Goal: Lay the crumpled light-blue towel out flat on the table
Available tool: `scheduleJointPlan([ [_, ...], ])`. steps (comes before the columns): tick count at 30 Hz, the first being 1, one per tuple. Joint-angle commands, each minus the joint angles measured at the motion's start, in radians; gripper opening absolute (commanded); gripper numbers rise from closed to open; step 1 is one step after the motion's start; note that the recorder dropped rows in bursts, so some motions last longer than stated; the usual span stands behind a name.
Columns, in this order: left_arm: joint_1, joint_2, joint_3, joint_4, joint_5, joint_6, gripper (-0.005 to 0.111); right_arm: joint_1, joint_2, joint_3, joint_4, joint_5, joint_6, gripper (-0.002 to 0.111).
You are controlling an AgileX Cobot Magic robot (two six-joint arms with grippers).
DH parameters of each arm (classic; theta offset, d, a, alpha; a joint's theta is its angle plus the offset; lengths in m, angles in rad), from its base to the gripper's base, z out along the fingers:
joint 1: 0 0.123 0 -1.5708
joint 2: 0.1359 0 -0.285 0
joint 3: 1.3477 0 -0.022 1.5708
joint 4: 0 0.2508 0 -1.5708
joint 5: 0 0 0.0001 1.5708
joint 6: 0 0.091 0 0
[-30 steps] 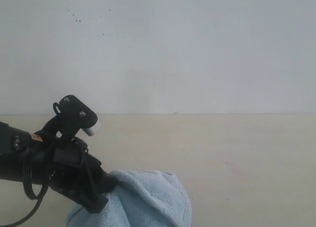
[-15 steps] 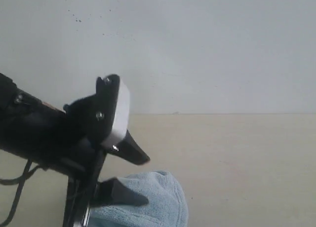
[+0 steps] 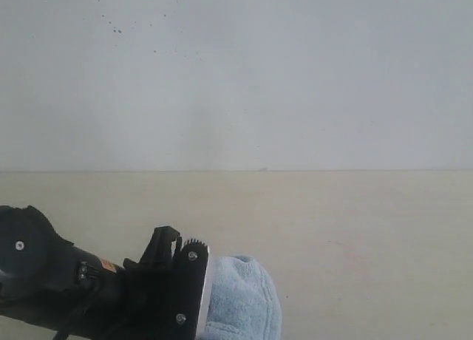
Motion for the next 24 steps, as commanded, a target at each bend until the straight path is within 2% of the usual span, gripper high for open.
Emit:
scheduleJointPlan([
  [1,-0.002,0.027,0.003,-0.016,-0.101,-0.05,0.052,0.0,-0.004,-0.001,0.001,-0.008,0.001,0.001],
  [8,-0.002,-0.003,0.003,-0.016,-0.114,-0.071,0.036,0.0,-0.004,-0.001,0.001,-0.008,0.001,0.001],
  [13,-0.002,-0.035,0.003,-0.016,-0.118,-0.145,0.036,0.0,-0.004,-0.001,0.001,-0.008,0.001,0.001],
  [20,-0.002,-0.035,0.003,-0.016,-0.116,-0.157,0.035,0.0,-0.004,-0.001,0.001,-0.015,0.001,0.001],
  [24,-0.002,-0.035,0.003,-0.016,-0.02,-0.152,0.038,0.0,-0.004,-0.001,0.001,-0.01,0.001,0.001],
])
